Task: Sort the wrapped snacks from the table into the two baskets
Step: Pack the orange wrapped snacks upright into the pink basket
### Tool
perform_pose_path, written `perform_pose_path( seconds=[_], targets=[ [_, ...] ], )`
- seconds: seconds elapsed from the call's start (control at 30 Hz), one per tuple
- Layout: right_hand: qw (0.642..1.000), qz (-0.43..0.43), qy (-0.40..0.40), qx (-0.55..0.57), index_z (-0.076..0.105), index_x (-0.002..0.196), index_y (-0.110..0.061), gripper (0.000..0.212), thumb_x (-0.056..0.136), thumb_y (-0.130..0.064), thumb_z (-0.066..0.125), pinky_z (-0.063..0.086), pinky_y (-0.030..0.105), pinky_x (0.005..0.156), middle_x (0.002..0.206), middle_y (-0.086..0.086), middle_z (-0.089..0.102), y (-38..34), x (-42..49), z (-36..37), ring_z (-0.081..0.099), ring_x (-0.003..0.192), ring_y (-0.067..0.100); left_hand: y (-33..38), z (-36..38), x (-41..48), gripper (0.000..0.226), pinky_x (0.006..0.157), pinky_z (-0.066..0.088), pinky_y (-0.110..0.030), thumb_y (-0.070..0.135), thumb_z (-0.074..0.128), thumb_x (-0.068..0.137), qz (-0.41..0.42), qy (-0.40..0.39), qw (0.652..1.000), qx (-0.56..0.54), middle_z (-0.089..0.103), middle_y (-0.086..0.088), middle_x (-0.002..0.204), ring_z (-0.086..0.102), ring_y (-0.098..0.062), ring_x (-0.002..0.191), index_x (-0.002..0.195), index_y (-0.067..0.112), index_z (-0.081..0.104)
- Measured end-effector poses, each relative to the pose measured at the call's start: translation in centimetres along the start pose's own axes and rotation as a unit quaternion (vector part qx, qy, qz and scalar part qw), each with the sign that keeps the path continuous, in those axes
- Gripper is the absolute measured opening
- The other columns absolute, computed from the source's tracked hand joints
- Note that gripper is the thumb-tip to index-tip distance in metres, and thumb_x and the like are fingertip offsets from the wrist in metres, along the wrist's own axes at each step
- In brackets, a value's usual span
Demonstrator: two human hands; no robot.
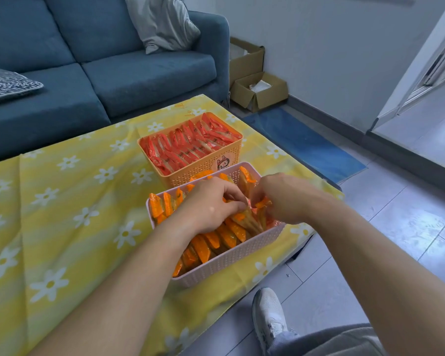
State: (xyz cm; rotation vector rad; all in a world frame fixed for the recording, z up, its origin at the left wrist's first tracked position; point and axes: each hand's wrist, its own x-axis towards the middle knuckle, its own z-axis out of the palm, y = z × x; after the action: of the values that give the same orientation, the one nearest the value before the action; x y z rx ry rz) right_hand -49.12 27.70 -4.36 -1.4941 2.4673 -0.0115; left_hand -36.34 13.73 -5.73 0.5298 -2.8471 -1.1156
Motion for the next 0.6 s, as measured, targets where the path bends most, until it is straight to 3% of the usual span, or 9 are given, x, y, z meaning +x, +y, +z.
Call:
perform_pose_path(
  seconds=[0.23, 0.33, 0.43, 0.5, 0.6],
  targets=[
    [0.995, -0.042, 0.069, 0.055, 0.077, 0.095, -0.038, 0.040, 0.087, -0.001, 0.064, 0.055, 0.028, 0.085, 0.121, -0.016, 0.053, 1.2, -2.6, -3.1, 0.052, 0.101, 0.004, 1.0, 1.0, 0.1, 0.003, 0.083, 0.052, -0.034, 0.032, 0.075, 0.089, -0.024, 0.007, 0.999, 0.032, 0.073, 0.011, 0.096, 0.064, -0.013, 0.094, 0.087, 0.033, 0.076],
    [0.998, -0.043, 0.014, 0.035, 0.079, 0.097, -0.036, 0.038, 0.084, -0.003, 0.067, 0.056, 0.029, 0.089, 0.125, -0.016, 0.052, 1.0, -2.6, -2.5, 0.052, 0.109, 0.005, 1.7, 2.1, 0.3, 0.006, 0.087, 0.056, -0.042, 0.034, 0.072, 0.091, -0.038, 0.013, 0.998, 0.057, 0.075, 0.007, 0.100, 0.066, -0.018, 0.096, 0.093, 0.031, 0.076],
    [0.995, -0.038, -0.057, 0.069, 0.081, 0.100, -0.032, 0.026, 0.086, -0.014, 0.067, 0.059, 0.030, 0.088, 0.125, -0.015, 0.063, 0.9, -2.5, -2.0, 0.061, 0.104, 0.006, 1.8, 1.4, 0.6, 0.017, 0.086, 0.056, -0.038, 0.024, 0.059, 0.099, -0.041, 0.023, 0.998, 0.040, 0.075, 0.005, 0.102, 0.066, -0.015, 0.091, 0.100, 0.028, 0.076],
    [0.995, -0.028, -0.032, 0.088, 0.079, 0.106, -0.029, 0.025, 0.092, -0.017, 0.063, 0.059, 0.030, 0.089, 0.117, -0.015, 0.068, 0.8, -2.3, -1.8, 0.064, 0.099, 0.005, 1.1, 0.6, 0.7, 0.013, 0.080, 0.059, -0.040, 0.023, 0.062, 0.096, -0.056, 0.072, 0.994, 0.055, 0.073, 0.008, 0.098, 0.066, -0.014, 0.087, 0.096, 0.033, 0.071],
    [0.996, -0.001, 0.012, 0.087, 0.076, 0.107, -0.029, 0.030, 0.093, -0.008, 0.059, 0.061, 0.031, 0.084, 0.105, -0.014, 0.069, 0.6, -1.8, -1.4, 0.065, 0.094, 0.006, 0.2, 0.6, 0.4, 0.015, 0.080, 0.057, -0.039, 0.026, 0.063, 0.095, -0.077, 0.083, 0.983, 0.142, 0.065, 0.008, 0.115, 0.063, -0.021, 0.101, 0.105, 0.036, 0.063]
  ],
)
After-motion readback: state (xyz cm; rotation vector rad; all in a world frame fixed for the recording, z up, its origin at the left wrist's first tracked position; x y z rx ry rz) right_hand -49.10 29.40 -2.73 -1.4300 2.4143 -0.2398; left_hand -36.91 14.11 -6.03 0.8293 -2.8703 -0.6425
